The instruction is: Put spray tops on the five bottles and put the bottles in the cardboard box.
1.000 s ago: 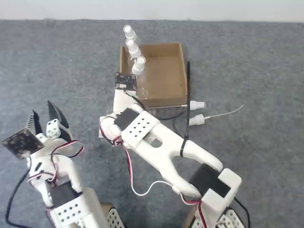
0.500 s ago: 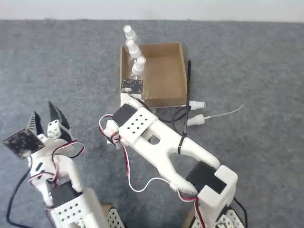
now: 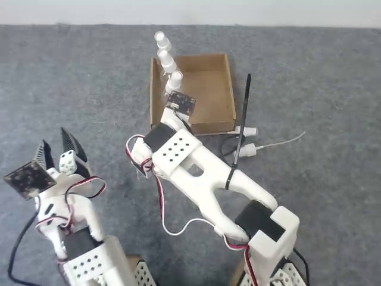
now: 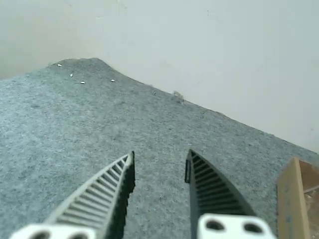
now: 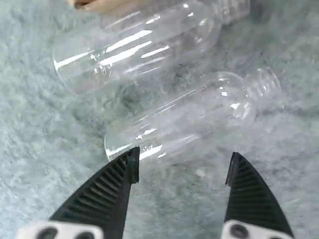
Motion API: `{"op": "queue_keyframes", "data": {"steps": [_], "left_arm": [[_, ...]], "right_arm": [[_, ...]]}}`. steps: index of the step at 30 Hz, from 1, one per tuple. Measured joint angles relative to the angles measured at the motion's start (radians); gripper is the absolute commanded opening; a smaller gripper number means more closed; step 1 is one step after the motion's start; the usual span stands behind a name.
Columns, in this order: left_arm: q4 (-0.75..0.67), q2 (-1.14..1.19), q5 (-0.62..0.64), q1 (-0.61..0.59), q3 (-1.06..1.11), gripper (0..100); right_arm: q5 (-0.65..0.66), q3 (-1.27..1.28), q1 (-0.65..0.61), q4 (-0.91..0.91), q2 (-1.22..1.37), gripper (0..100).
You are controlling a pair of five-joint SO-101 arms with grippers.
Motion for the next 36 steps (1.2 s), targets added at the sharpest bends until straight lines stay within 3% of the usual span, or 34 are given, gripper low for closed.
{"op": "queue_keyframes", "data": {"steps": [14, 36], "left_arm": [[0.0, 0.0, 0.0, 0.0, 0.0, 16], [0.0, 0.0, 0.0, 0.0, 0.0, 16]], "right_arm": [[-0.051, 0.149, 0.043, -0.224, 0.002, 24.7], [0.06, 0.152, 0.002, -0.193, 0.149, 24.1]]}}
